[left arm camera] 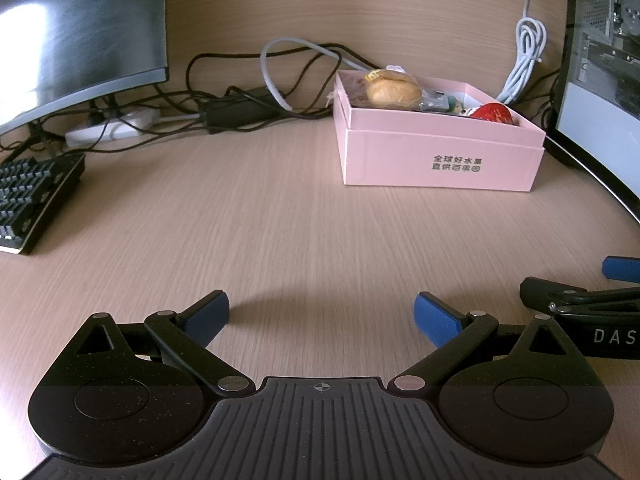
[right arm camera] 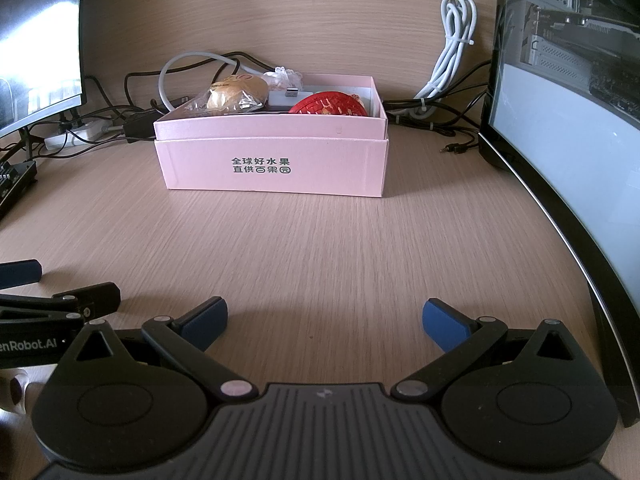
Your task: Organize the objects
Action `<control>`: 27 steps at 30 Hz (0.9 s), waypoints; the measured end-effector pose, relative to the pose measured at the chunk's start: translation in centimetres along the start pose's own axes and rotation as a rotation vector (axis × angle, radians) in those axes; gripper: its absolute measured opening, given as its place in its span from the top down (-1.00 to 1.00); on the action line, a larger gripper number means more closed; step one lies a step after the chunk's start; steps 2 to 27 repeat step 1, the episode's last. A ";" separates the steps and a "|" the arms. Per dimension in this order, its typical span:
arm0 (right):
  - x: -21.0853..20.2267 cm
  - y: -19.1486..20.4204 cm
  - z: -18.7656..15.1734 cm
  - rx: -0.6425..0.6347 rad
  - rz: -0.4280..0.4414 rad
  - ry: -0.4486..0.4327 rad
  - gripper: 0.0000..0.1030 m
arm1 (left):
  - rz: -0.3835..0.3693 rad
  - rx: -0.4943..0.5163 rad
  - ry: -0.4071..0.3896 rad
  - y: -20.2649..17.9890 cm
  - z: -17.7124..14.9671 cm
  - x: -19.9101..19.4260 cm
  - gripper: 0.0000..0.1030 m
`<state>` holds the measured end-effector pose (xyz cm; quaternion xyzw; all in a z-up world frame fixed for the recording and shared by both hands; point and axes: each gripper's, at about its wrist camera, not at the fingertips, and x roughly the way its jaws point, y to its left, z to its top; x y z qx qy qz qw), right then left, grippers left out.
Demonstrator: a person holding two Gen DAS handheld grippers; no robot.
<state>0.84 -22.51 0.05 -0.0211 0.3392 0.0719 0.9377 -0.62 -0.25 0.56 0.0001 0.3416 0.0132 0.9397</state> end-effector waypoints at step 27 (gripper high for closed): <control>0.0 0.0 0.0 0.000 0.000 0.000 -1.00 | -0.001 -0.001 0.000 0.0 0.0 0.0 -0.96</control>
